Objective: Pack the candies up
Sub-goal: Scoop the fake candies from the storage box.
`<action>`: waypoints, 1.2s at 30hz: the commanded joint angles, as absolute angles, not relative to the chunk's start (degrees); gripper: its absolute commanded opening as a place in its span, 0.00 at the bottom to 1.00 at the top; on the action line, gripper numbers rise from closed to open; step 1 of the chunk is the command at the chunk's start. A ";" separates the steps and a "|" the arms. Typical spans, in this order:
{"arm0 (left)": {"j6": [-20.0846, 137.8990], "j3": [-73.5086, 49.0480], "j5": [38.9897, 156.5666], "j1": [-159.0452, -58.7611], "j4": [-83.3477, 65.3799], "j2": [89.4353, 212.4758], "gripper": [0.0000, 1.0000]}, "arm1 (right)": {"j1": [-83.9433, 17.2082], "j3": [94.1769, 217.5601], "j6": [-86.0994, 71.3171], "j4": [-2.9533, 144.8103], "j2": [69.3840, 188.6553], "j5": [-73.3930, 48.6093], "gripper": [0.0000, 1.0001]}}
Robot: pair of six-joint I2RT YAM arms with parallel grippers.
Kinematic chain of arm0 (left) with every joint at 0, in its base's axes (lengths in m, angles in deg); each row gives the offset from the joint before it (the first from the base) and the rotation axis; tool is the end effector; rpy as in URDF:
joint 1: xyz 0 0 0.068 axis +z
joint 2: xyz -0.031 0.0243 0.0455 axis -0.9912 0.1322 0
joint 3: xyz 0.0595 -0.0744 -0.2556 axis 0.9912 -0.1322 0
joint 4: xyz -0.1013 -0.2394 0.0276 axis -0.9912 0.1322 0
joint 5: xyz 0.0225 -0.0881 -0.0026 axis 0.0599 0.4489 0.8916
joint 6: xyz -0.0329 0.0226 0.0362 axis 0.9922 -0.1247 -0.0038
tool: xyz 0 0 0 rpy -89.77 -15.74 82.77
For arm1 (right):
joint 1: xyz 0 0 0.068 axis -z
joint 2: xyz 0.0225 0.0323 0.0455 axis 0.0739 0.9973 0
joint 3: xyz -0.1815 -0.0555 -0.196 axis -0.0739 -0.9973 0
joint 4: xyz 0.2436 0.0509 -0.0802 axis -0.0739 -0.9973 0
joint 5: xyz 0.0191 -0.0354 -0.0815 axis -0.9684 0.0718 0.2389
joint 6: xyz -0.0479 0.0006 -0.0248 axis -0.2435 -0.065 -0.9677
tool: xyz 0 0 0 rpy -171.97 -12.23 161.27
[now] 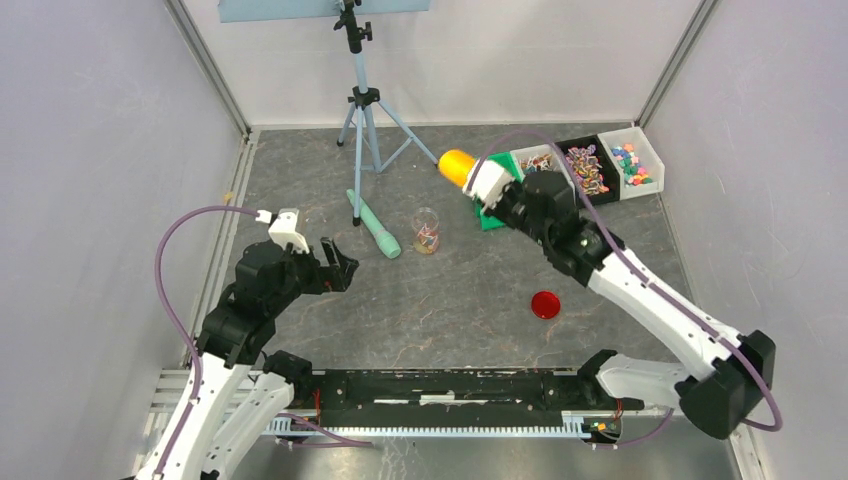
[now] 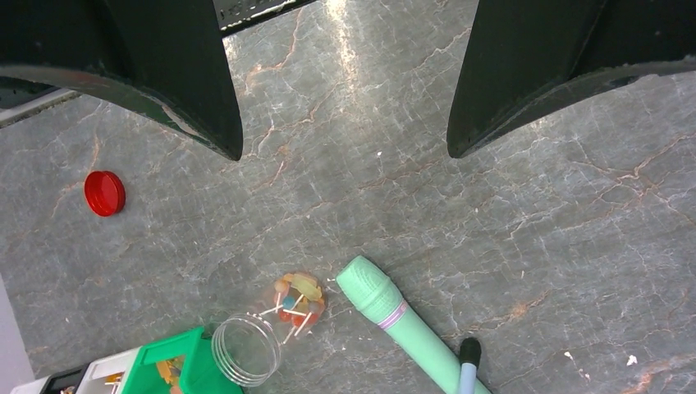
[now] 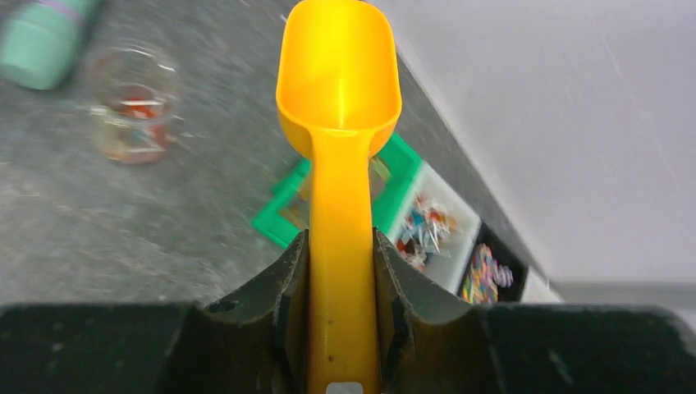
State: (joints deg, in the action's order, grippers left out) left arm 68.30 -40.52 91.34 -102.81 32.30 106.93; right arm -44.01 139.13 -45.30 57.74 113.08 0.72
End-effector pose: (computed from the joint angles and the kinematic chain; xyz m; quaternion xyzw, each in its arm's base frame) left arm 0.1109 -0.0425 0.3134 0.0042 0.8511 -0.1981 0.4862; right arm 0.2035 0.1650 0.3486 -0.4522 0.6827 0.0044 0.5740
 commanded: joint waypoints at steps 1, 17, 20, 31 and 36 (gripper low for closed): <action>67.54 -41.22 92.26 -103.17 30.86 105.05 1.00 | -34.96 149.13 -37.00 51.77 117.56 6.24 0.00; 67.54 -42.29 93.24 -103.43 30.12 105.18 1.00 | -19.80 172.31 -31.08 18.24 136.81 9.77 0.00; 67.45 -42.30 93.82 -103.45 29.92 105.56 1.00 | -19.40 170.79 -30.91 18.43 137.78 9.86 0.00; 67.54 -42.30 93.77 -103.46 29.92 105.81 1.00 | -18.48 173.83 -31.26 15.51 142.88 14.91 0.00; 67.70 -42.30 92.53 -103.46 30.27 104.84 1.00 | -18.45 176.41 -31.26 15.17 145.33 13.96 0.00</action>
